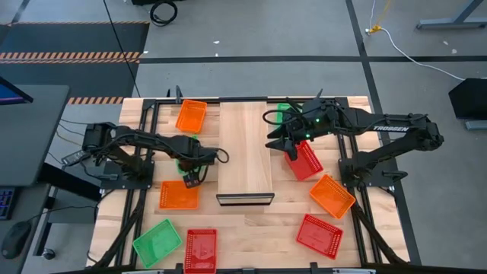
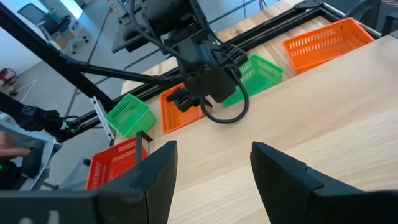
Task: Stack baskets on shelf by color
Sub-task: Put the top left green bin on the shelf
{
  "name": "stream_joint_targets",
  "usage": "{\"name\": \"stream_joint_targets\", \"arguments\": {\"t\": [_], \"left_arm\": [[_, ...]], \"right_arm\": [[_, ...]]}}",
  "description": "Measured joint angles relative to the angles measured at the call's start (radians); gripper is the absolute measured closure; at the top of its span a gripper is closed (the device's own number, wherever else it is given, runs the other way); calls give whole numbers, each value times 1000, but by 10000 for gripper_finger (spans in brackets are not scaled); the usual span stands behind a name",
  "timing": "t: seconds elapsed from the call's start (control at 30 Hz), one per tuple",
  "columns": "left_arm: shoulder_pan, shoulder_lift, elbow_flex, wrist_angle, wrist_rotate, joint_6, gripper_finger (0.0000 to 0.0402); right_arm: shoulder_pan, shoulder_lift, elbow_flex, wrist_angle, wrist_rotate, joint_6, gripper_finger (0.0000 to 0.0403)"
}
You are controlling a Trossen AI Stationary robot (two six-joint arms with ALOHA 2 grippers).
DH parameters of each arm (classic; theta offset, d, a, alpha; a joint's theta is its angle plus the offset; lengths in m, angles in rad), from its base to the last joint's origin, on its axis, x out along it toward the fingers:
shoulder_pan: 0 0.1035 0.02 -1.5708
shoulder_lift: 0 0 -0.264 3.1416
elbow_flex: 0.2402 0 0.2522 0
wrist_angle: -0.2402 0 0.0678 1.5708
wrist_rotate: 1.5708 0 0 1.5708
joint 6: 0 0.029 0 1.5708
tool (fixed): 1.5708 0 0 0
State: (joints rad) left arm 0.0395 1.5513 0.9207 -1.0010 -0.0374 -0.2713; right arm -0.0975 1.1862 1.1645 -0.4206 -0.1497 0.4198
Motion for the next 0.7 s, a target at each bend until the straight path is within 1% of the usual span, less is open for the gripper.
{"name": "stream_joint_targets", "arguments": {"t": [0.1,0.2,0.27,0.4,0.43,0.47,0.57,0.7], "left_arm": [[1,0,0,32,-3,3,145],[1,0,0,58,-15,22,193],[1,0,0,60,-34,35,240],[4,0,0,60,-49,71,355],[4,0,0,58,-50,75,376],[4,0,0,56,-52,78,384],[3,0,2,22,-52,87,383],[3,-1,58,-96,-50,100,388]], "right_arm": [[-1,0,0,0,0,0,194],[-3,0,0,0,0,0,194],[-3,0,0,0,2,0,194],[-3,0,0,0,1,0,194],[-3,0,0,0,1,0,194],[-3,0,0,0,2,0,194],[-3,0,0,0,2,0,194],[-3,0,0,0,16,0,194]]}}
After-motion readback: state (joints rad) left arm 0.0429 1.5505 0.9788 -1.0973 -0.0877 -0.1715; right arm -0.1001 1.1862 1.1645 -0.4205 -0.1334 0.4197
